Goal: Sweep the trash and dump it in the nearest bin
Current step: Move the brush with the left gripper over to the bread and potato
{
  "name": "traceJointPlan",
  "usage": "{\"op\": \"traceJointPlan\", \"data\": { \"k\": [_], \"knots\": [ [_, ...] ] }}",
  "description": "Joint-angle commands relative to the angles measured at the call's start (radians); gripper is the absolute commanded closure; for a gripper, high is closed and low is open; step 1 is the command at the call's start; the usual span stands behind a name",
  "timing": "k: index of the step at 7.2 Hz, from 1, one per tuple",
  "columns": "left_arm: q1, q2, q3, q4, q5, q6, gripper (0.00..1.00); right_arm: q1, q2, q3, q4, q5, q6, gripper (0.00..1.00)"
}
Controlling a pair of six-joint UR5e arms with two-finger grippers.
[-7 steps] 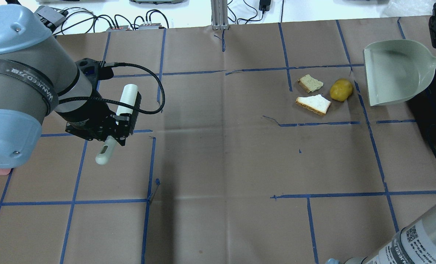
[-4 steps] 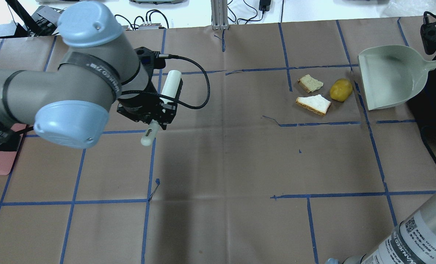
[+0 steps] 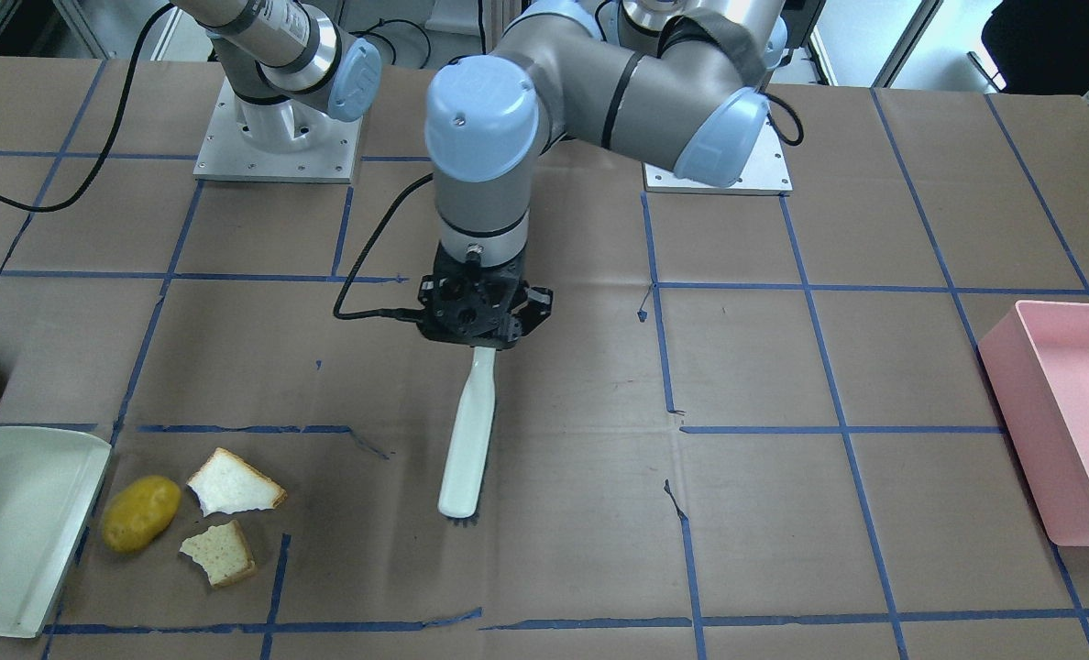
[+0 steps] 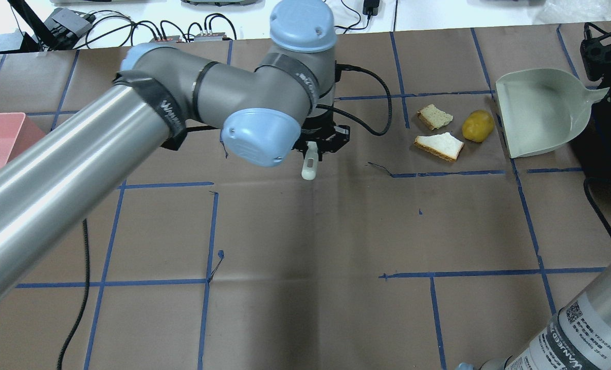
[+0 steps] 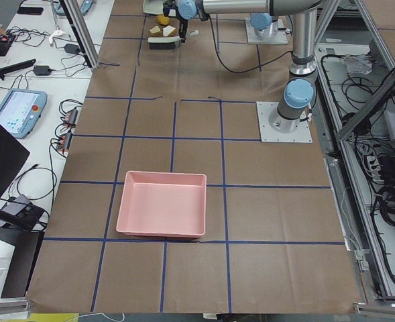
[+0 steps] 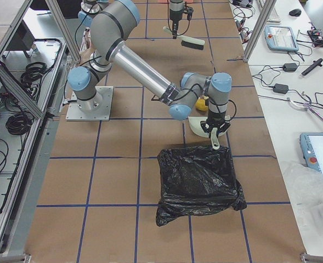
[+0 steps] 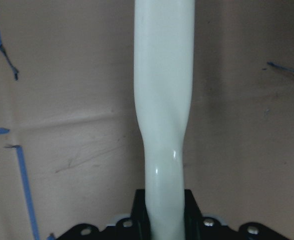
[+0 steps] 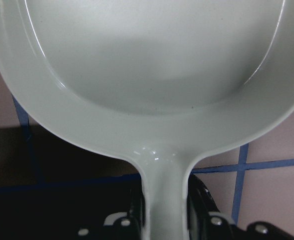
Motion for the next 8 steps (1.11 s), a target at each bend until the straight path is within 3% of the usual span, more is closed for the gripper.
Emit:
{"op": "traceJointPlan", "data": {
  "k": [1,3,6,8],
  "knots": [
    [-0.097,-0.168,0.175,0.004,-0.049,-0.176,1.00,0.004,0.011,0.000,0.002,0.016,-0.020,1.00],
    [-0.137,-0.264,0.272,0.074,-0.049,-0.279,1.00,0.004,0.011,0.003,0.013,0.048,-0.063,1.00],
    [-0.180,-0.392,0.410,0.075,-0.040,-0.382,1.00,0.027,0.011,0.005,0.014,0.048,-0.080,1.00],
    [-0.189,-0.436,0.441,0.075,0.018,-0.385,1.00,0.035,0.012,0.005,0.014,0.047,-0.080,1.00]
  ]
}}
